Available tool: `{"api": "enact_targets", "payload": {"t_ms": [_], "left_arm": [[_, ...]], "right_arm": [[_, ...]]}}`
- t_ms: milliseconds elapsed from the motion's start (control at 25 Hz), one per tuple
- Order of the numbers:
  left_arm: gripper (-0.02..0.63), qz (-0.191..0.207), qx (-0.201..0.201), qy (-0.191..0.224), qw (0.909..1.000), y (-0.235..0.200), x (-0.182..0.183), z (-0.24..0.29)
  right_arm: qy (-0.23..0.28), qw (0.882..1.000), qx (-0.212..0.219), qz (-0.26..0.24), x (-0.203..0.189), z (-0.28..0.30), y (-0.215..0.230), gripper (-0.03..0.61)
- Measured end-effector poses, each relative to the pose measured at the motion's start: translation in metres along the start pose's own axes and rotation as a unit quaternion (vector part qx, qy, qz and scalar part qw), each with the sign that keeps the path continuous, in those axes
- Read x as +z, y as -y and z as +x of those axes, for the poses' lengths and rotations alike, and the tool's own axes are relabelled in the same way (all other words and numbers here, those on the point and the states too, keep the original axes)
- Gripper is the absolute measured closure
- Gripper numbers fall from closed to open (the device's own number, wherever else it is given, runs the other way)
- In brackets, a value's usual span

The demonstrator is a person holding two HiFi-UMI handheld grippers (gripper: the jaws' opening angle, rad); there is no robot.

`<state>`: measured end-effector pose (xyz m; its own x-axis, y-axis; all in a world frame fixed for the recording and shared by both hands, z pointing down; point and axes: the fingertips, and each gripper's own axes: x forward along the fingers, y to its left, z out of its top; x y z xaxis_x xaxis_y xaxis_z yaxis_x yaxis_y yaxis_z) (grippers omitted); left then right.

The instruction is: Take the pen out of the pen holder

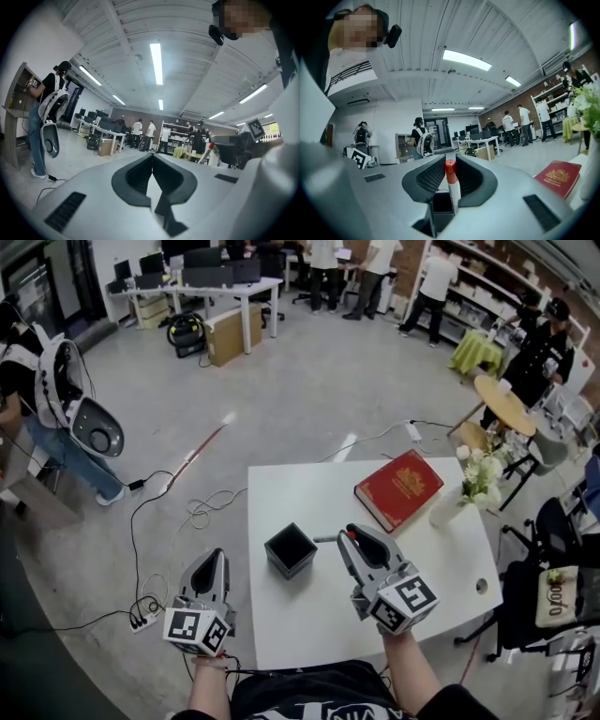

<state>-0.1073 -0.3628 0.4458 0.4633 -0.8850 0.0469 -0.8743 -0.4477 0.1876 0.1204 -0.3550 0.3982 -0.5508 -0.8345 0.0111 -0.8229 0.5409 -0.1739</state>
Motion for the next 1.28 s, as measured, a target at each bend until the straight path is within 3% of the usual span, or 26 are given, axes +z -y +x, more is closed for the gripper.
{"api": "enact_targets", "payload": {"t_ms": [440, 1280], "left_arm": [[0.611, 0.0, -0.01, -0.011, 0.9999, 0.007, -0.006, -0.003], [0.611, -0.006, -0.005, -0.022, 0.9997, 0.0, -0.013, -0.025]], "right_arm": [[-0.021, 0.999, -0.042, -0.007, -0.016, -0.021, 0.016, 0.505], [-0.083, 0.995, -0.059, 0.003, -0.064, -0.034, 0.006, 0.503]]}}
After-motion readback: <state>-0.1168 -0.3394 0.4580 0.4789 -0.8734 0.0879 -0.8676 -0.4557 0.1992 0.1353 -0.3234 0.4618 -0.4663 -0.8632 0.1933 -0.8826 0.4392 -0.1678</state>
